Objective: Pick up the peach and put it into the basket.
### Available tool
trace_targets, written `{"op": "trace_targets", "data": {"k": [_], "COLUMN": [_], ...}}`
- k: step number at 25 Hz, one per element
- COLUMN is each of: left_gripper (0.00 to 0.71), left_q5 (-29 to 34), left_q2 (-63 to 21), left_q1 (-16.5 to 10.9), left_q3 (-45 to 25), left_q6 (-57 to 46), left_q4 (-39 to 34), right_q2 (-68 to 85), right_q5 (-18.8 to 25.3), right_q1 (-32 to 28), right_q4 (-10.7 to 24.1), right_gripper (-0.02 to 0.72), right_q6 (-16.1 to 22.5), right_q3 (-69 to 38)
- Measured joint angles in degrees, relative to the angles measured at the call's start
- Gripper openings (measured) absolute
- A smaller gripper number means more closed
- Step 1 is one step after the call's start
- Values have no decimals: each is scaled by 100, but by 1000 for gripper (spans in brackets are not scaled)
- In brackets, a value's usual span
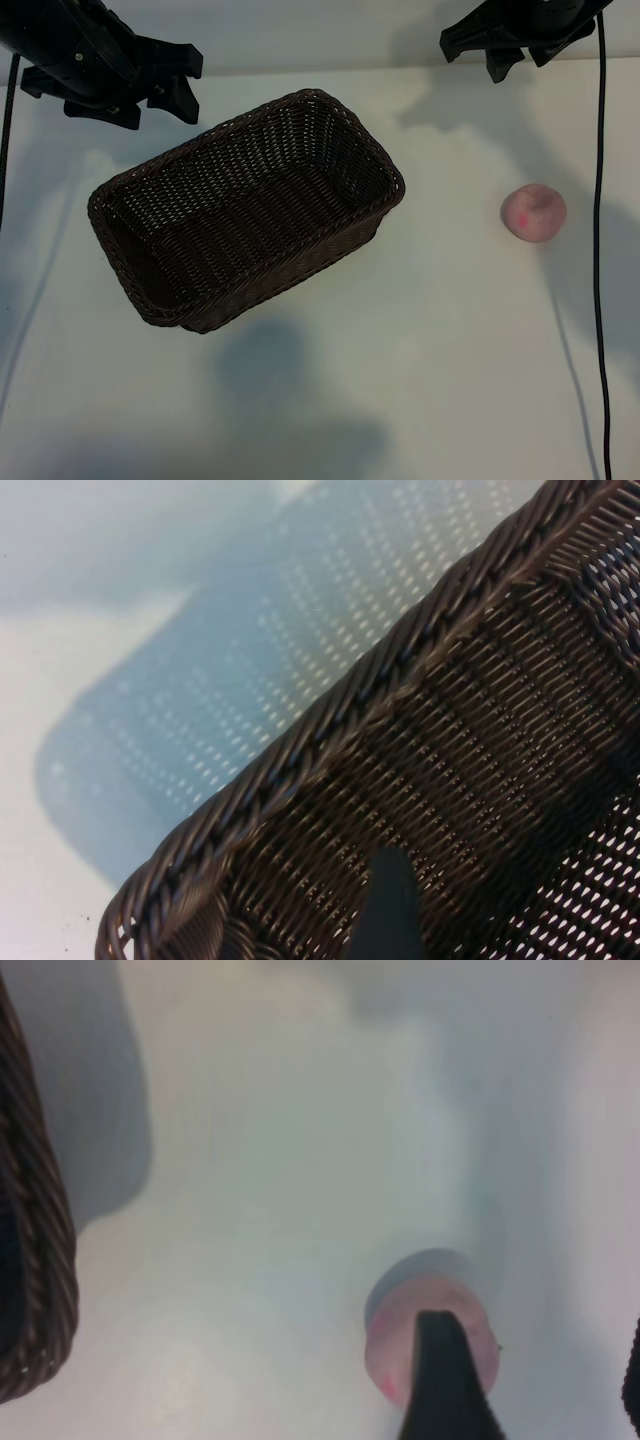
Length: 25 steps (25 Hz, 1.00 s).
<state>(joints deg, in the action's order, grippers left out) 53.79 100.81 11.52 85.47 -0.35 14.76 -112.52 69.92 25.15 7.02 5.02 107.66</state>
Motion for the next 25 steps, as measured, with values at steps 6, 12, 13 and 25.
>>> {"op": "trace_targets", "data": {"k": [6,12,13,25], "left_gripper": [577,577,577,577], "left_q5": [0,0,0,-278], "left_q2": [0,0,0,0], "left_q1": [0,0,0,0], "left_q3": [0,0,0,0], "left_q6": [0,-2,-2,-2], "left_q4": [0,0,0,0], "right_q2": [0,0,0,0], "right_q5": [2,2,2,2], "right_q1": [0,0,0,0], "right_q4": [0,0,0,-22], "right_gripper": [436,436,436,436], "right_q6": [0,0,0,0], "right_q3": [0,0,0,0]}}
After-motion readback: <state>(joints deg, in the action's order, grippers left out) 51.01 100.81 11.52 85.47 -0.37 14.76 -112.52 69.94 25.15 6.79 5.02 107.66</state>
